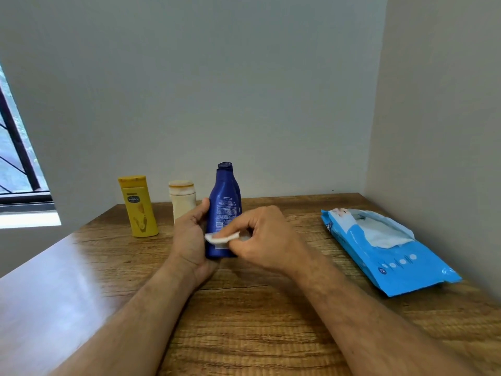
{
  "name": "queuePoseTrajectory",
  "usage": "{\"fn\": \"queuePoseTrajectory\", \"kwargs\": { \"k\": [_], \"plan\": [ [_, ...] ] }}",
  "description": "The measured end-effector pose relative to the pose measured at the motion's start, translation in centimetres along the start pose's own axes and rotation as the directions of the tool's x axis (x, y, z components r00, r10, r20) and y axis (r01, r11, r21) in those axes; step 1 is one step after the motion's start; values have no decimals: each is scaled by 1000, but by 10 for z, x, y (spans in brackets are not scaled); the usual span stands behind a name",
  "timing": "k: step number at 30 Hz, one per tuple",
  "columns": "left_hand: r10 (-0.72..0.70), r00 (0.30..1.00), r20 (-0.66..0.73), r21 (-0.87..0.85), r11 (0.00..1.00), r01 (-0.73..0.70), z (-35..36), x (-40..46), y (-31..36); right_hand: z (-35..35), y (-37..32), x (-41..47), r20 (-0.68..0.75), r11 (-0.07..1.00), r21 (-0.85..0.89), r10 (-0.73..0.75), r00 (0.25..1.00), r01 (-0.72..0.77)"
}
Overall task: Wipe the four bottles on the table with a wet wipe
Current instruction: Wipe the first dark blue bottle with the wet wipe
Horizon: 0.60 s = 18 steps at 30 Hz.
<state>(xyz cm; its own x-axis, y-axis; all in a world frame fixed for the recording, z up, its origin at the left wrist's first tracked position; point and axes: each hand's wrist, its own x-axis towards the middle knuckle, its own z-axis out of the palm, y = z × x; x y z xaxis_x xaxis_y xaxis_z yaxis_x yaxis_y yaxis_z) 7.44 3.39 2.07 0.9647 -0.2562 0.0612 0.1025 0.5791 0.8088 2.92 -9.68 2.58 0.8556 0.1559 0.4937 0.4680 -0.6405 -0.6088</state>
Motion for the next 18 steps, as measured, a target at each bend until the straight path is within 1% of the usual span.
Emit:
{"fn": "queuePoseTrajectory", "kwargs": {
  "k": [2,4,6,7,9,11,12,13,15,18],
  "plan": [
    [-15,999,35,60,998,13,0,-2,-1,-2,1,2,-145,1000,13,13,989,-11],
    [-2,998,64,110,994,-5,1,-3,-3,-3,5,5,-268,998,62,30,963,-14],
    [-2,997,74,131,991,-8,2,-4,-4,-4,6,6,-324,997,83,35,945,-8],
    [-1,998,67,140,990,-8,3,-5,-4,-5,6,5,-306,995,102,42,951,-11],
    [-5,999,48,144,990,-2,4,-7,-2,-7,4,2,-165,989,141,59,984,-35],
    [-9,1000,25,130,992,5,4,-8,0,-7,1,0,-10,995,93,48,999,-47],
    [0,1000,10,129,992,-1,4,-7,1,-5,0,-1,31,998,51,38,999,-40],
    [13,1000,-5,133,991,-13,4,-6,1,-4,1,-1,39,999,20,30,999,-30],
    [32,999,-13,149,988,-30,4,-6,1,-3,2,0,-35,1000,10,16,999,-15],
    [72,997,13,170,983,-73,2,-4,-1,-3,5,4,-242,995,103,20,970,5]
  ]
}}
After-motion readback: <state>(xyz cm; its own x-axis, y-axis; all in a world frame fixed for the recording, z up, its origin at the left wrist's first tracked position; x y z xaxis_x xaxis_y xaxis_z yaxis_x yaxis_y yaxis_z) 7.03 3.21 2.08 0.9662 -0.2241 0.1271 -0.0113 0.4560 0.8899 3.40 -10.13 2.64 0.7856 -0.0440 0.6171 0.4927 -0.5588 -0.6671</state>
